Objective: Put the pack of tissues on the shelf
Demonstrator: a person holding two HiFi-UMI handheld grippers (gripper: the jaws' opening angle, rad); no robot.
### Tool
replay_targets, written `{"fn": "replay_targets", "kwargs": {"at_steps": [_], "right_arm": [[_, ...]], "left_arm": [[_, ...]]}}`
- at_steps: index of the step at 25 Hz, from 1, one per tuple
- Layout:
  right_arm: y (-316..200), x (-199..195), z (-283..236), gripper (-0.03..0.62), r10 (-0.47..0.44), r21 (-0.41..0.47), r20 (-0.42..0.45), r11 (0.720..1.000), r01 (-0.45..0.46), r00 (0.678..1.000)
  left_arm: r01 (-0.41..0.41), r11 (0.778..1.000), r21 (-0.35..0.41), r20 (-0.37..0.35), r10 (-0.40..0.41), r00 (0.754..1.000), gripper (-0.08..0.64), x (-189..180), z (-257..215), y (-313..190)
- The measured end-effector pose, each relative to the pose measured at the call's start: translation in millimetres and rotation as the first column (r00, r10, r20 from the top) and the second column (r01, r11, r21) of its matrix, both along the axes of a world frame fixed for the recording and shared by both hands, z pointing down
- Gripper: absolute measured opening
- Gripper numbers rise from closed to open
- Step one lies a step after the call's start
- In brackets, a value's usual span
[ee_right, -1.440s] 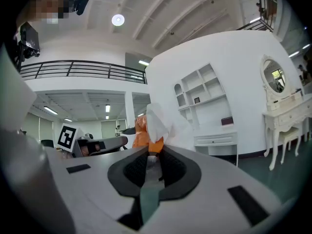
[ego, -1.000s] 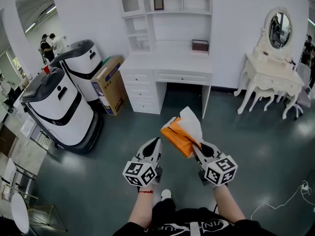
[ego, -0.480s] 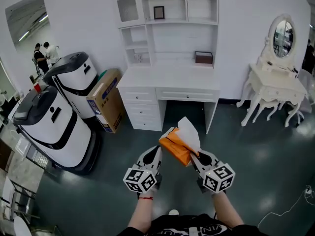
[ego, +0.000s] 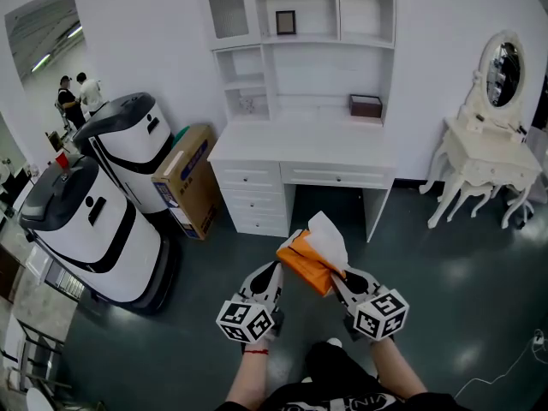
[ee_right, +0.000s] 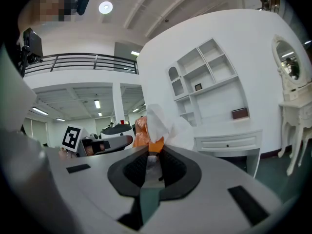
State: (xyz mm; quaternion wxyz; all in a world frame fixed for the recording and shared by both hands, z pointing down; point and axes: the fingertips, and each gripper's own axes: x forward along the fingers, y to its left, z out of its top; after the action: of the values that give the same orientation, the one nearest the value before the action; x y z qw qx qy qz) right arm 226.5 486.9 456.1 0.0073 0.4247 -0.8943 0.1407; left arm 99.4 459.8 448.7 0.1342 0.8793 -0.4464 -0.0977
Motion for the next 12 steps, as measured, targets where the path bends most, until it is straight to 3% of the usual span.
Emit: {"fn": "replay_targets", "kwargs": {"at_steps": [12], "right_arm": [[-106, -33, 5, 0.026, -0.071, -0.007, 0.021, 0.997, 0.071, 0.997]], "left_arm": [[0.05, 0.999, 0.003, 0.033, -0.05, 0.998, 0.006, -28, 0, -93]]}}
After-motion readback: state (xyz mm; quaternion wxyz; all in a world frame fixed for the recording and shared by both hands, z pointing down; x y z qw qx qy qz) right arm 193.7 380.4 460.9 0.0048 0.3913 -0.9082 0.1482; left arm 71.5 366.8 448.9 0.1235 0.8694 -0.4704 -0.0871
